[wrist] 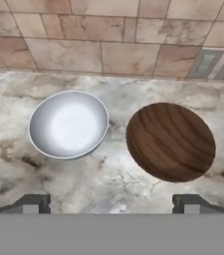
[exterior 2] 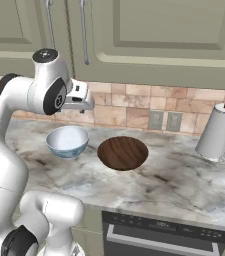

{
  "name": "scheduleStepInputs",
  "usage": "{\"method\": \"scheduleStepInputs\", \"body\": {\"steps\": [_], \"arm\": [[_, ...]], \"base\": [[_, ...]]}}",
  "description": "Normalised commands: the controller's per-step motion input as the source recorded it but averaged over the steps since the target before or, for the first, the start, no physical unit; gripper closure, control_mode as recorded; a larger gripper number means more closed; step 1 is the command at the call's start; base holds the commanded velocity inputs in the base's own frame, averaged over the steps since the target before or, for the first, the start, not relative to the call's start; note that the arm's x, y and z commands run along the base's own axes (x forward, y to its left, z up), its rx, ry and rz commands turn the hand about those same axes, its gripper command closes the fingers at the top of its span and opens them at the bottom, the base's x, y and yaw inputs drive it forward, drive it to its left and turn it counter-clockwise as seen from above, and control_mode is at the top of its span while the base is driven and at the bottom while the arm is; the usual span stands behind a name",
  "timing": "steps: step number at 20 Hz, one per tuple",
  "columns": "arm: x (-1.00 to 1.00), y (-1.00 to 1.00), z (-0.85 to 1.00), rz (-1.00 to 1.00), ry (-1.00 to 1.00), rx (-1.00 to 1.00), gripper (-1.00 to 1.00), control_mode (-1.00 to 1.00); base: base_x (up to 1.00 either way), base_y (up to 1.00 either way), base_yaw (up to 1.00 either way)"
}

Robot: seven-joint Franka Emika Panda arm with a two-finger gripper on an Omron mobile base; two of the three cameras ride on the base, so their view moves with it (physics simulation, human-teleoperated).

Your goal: Open the cabinet. Pick the bowls from the counter and place them in the cabinet. Then close the cabinet.

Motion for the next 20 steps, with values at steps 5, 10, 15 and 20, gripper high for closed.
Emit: {"method": "scheduleStepInputs", "body": {"steps": [5,10,15,20], "arm": [[0.0,-0.03,0.51,0.0,-0.19,-0.01,-1.0,-1.0],[0.0,0.0,0.63,0.0,-0.15,-0.01,-1.0,-1.0],[0.09,0.0,0.58,0.0,-0.17,-0.04,-1.0,-1.0],[0.21,0.0,0.54,0.0,-0.04,0.0,-1.0,-1.0]], "base": [[0.0,0.0,0.0],[0.0,0.0,0.0],[0.0,0.0,0.0],[0.0,0.0,0.0]]}}
